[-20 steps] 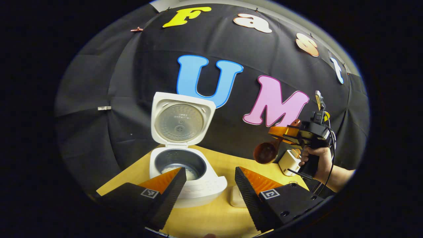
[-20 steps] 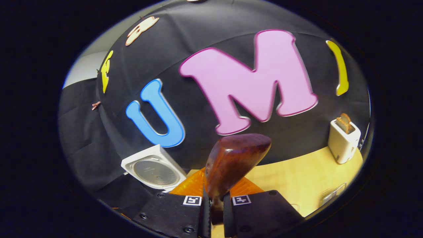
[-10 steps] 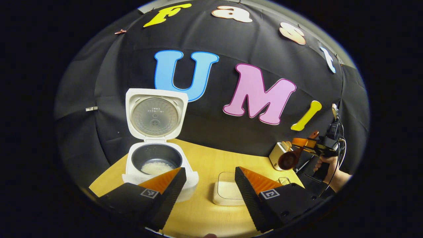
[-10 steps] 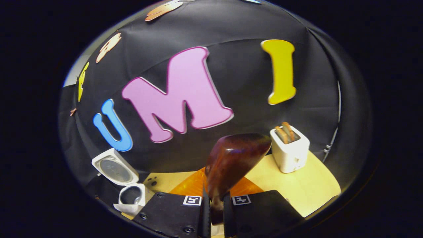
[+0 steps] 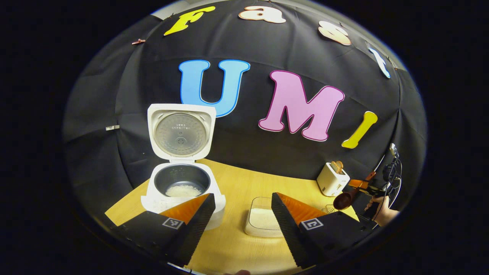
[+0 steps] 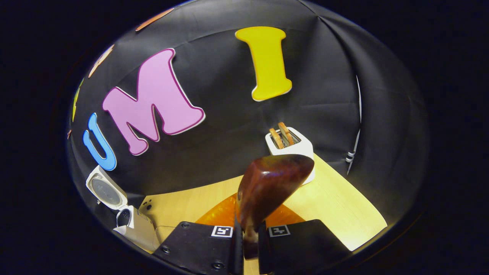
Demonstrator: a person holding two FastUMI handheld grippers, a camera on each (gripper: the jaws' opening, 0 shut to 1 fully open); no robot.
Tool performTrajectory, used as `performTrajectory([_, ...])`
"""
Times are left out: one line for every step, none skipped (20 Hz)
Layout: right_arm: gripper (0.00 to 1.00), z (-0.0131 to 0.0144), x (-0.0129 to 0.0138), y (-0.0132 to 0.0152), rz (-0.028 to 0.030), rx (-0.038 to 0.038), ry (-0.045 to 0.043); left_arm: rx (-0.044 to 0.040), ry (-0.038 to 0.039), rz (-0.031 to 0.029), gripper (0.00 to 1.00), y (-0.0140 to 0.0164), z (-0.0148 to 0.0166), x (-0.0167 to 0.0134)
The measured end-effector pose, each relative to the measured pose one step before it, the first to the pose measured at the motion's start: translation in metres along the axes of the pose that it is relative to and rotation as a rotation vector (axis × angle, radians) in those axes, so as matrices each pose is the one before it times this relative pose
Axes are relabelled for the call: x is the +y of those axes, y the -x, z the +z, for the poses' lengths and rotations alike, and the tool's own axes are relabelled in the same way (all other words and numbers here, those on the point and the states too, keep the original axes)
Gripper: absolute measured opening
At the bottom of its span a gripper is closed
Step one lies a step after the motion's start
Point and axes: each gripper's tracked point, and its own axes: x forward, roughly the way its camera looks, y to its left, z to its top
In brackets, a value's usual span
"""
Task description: Close the left gripper, press the button to open the rice cooker; take a wooden spoon from the chopstick holder with the right hand, scoop a spoonful of rice and pour it into the rice cooker, then put the wooden spoon back into the chopstick holder.
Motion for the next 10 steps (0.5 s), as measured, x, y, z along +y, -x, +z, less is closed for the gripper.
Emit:
performTrajectory([0.19, -0.00619, -0.00474, -0.00325, -0.00709, 0.00938, 0.00251, -0.00511, 0.00066, 0.01155, 0.96, 0.00217, 0.00018, 0.00131])
performTrajectory([0.19, -0.00643, -0.00559, -0.00222, -0.00877, 0.00785, 0.00084, -0.00405, 0.00111, 0.01396, 0.96, 0.00187, -0.00113, 0.0024])
performTrajectory([0.19, -0.00597, -0.00359, -0.00336, -0.00904, 0.0057, -0.00203, -0.00026, 0.00154, 0.00999, 0.96, 0.00147, -0.00136, 0.00239])
performTrajectory([0.19, -0.00774, -0.00406, -0.003, -0.01014, 0.0071, -0.00049, 0.00068, 0.00104, 0.00772, 0.96, 0.00172, -0.00133, 0.00095])
performTrajectory([0.19, -0.0072, -0.004, -0.00188, -0.01482, 0.00803, 0.00047, 0.00043, -0.00003, 0.00611, 0.96, 0.00088, -0.0004, 0.001])
performTrajectory([0.19, -0.00596, -0.00279, -0.00345, -0.01112, 0.00632, 0.00198, -0.00099, -0.00081, 0.00624, 0.96, 0.00134, -0.00036, 0.00148])
performTrajectory([0.19, 0.00165, -0.00068, -0.0124, -0.01152, -0.00214, 0.00299, -0.00265, -0.00169, 0.0044, 0.96, 0.00162, 0.00116, 0.00109])
performTrajectory([0.19, -0.00425, -0.00029, -0.00327, -0.01029, 0.00275, 0.00486, -0.00455, -0.00332, 0.00429, 0.96, 0.00251, 0.00061, 0.00009])
performTrajectory([0.19, -0.00354, 0.00049, -0.00237, -0.00656, 0.00358, 0.01002, -0.0044, -0.00458, 0.00595, 0.96, 0.00155, 0.00142, 0.00183])
performTrajectory([0.19, -0.00679, -0.0072, 0.0054, -0.00902, 0.00657, 0.01429, -0.00346, -0.00306, 0.00574, 0.96, 0.00104, 0.00038, 0.00225])
